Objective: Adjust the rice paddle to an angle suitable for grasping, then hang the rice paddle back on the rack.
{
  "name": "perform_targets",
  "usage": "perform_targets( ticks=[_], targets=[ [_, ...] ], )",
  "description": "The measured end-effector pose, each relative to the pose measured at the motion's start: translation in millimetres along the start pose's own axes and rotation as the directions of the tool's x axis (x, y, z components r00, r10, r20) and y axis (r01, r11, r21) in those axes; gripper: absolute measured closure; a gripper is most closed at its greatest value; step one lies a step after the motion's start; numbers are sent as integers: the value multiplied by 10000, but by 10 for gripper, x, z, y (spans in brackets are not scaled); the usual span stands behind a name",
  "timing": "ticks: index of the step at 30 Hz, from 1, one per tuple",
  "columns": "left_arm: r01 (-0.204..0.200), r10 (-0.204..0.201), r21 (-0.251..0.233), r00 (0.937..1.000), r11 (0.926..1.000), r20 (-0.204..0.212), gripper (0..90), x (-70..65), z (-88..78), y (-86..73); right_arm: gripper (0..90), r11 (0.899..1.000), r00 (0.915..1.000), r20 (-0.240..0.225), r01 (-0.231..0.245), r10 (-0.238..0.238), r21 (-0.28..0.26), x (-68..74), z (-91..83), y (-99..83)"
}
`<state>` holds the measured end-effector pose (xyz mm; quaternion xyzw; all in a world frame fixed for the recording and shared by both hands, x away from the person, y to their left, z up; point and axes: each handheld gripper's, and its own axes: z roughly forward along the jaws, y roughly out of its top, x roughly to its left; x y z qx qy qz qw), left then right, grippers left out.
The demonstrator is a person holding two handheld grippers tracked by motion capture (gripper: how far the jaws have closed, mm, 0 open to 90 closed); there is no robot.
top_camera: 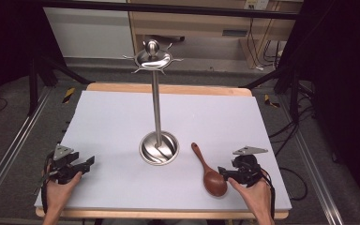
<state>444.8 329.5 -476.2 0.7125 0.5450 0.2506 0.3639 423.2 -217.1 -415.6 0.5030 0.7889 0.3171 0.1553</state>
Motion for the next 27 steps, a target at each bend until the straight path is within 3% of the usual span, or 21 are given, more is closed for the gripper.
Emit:
perform_targets(
  ticks=[14,27],
  targets=[
    [57,-57,55,10000,10000,76,320,-22,28,2,432,9957,9977,-163,673,-664,644,227,161,293],
    [31,-34,172,9999,9998,139,326,-46,46,6,516,9836,9971,-352,726,-677,1648,282,390,421]
  ],
)
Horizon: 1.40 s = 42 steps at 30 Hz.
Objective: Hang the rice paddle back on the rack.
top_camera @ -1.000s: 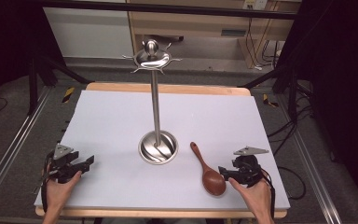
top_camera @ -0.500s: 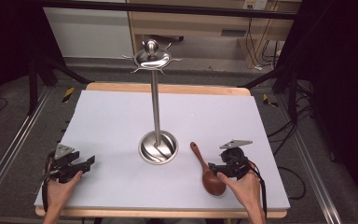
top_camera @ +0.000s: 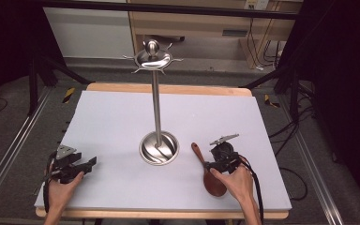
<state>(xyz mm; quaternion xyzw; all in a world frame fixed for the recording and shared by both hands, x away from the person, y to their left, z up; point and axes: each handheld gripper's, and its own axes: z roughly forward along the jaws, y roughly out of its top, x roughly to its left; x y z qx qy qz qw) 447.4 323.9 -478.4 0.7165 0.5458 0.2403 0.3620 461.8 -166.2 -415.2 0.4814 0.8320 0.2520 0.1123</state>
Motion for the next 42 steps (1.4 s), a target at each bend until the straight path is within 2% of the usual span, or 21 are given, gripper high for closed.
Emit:
perform_targets(
  ticks=[5,7,9,15,17,22,23,28,35,39,42],
  targets=[
    [-4,4,-69,10000,10000,-25,326,0,-14,6,549,9983,9999,-98,104,-98,579,-9,93,84],
    [-25,25,-10,10000,10000,0,326,-6,-4,0,556,9978,9999,-106,97,-90,650,-19,108,98],
    [-170,170,58,9999,9998,-12,327,-16,-5,-5,568,9957,9999,-123,-30,42,923,-39,160,139],
    [-173,173,16,9999,9998,5,327,-20,-9,-2,596,9928,9999,-118,-22,36,1200,-51,237,175],
    [-207,207,77,9998,9998,19,328,-17,-6,-4,611,9908,9997,-151,-173,195,1342,-51,260,191],
    [-227,226,103,9997,9997,52,329,-21,-5,-4,632,9880,9998,-159,-83,109,1543,-84,332,209],
    [-192,191,73,9998,9998,55,329,-24,-1,-4,638,9863,9996,-152,-203,231,1639,-75,341,214],
    [-221,220,114,9997,9997,82,329,-29,6,-6,661,9830,9997,-178,-126,162,1832,-65,424,227],
    [-227,226,140,9997,9996,98,329,-30,13,-7,712,9771,9993,-201,-262,312,2113,-52,501,236],
    [-229,228,141,9997,9996,121,329,-34,11,-6,730,9727,9999,-102,-100,127,2318,-28,543,240],
    [-248,246,176,9996,9995,114,330,-36,18,-9,737,9714,9997,-79,-196,221,2366,-27,546,249]
  ],
)
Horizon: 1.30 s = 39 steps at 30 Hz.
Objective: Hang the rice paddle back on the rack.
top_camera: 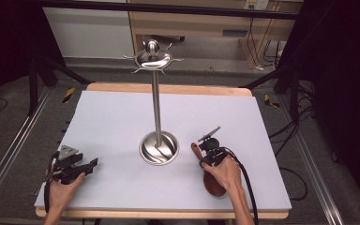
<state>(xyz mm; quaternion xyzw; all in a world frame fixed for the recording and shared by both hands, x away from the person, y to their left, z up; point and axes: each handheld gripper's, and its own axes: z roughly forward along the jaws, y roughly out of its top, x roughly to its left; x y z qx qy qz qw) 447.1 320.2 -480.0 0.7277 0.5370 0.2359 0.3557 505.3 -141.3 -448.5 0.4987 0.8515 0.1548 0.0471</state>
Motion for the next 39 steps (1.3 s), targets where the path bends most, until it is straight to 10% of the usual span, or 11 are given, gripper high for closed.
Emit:
perform_targets(
  ticks=[18,39],
  targets=[
    [-75,75,108,10000,9999,15,330,4,0,1,771,9986,9999,-2,-110,110,520,-3,9,67],
    [-10,10,97,10000,10000,33,332,-8,9,1,781,9996,9999,-124,72,-75,-275,-66,-233,-60]
  ],
)
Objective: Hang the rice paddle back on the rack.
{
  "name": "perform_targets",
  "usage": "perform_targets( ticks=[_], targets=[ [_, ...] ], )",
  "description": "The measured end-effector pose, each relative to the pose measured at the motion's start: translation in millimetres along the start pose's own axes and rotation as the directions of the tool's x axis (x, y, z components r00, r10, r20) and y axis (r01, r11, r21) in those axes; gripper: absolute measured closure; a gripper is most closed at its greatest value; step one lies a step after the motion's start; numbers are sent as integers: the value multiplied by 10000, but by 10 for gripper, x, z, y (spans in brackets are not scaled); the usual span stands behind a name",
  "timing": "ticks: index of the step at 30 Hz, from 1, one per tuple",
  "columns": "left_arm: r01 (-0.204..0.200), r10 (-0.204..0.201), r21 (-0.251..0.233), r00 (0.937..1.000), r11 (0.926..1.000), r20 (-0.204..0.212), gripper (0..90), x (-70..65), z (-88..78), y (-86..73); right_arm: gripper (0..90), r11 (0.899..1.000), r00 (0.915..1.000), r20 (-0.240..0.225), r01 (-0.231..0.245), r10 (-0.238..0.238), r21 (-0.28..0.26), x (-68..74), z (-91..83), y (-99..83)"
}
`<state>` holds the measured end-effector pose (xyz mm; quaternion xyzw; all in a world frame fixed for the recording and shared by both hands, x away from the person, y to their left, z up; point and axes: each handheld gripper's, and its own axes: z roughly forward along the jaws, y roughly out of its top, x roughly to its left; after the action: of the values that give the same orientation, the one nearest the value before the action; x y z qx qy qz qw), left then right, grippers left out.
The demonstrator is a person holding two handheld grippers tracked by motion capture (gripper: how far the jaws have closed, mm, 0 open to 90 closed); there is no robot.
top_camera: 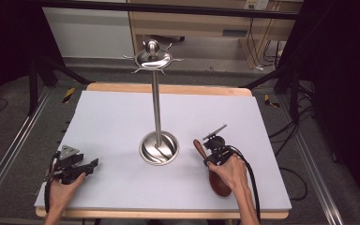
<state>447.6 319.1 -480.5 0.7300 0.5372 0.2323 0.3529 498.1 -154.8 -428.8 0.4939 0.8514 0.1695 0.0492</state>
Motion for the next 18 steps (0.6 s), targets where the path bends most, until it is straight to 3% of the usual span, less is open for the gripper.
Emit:
perform_targets(
  ticks=[14,18],
  targets=[
    [-28,28,47,10000,10000,4,333,-2,8,-1,783,9969,9998,-109,-194,186,-759,-12,-227,-70],
    [-23,23,40,10000,10000,10,333,-2,6,-1,784,9923,9998,-95,-197,186,-1225,-15,-300,-80]
  ],
)
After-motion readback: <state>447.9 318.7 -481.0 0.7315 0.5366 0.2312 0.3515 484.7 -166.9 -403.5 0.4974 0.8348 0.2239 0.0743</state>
